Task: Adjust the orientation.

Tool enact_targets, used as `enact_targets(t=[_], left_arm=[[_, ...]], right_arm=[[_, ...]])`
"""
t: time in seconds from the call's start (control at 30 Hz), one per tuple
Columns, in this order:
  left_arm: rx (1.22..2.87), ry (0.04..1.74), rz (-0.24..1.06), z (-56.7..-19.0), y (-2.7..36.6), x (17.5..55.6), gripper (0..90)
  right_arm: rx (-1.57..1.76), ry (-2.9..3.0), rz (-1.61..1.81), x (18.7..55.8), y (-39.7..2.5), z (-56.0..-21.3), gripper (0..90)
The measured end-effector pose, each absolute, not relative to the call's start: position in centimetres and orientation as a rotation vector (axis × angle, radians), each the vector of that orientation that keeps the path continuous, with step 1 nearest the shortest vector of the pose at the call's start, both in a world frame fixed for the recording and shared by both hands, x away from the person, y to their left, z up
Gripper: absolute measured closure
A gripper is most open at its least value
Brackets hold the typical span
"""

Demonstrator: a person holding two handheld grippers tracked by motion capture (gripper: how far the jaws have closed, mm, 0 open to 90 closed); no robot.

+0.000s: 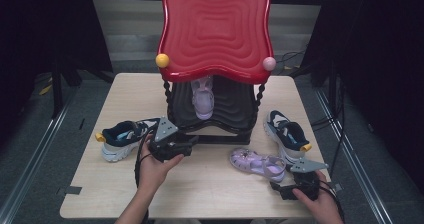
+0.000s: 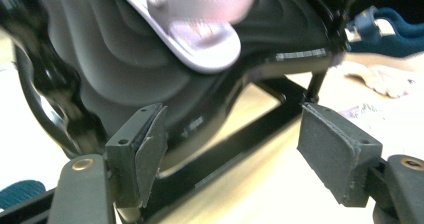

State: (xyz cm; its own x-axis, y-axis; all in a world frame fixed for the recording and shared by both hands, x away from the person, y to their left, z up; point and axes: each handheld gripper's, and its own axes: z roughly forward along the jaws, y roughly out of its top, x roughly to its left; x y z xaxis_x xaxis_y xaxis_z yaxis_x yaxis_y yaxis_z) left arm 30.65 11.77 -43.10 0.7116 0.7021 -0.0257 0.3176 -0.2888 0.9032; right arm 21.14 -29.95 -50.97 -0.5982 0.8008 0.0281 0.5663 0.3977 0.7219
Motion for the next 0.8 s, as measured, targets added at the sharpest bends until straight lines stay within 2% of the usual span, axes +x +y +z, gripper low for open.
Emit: enact_targets(t=[0.8], left_arm=[[2.052,0.696,0.289,-48.6,13.8,29.8,23.2]], right_arm=[[1.186,2.336,1.016,21.2,-29.9,-51.0,13.5]])
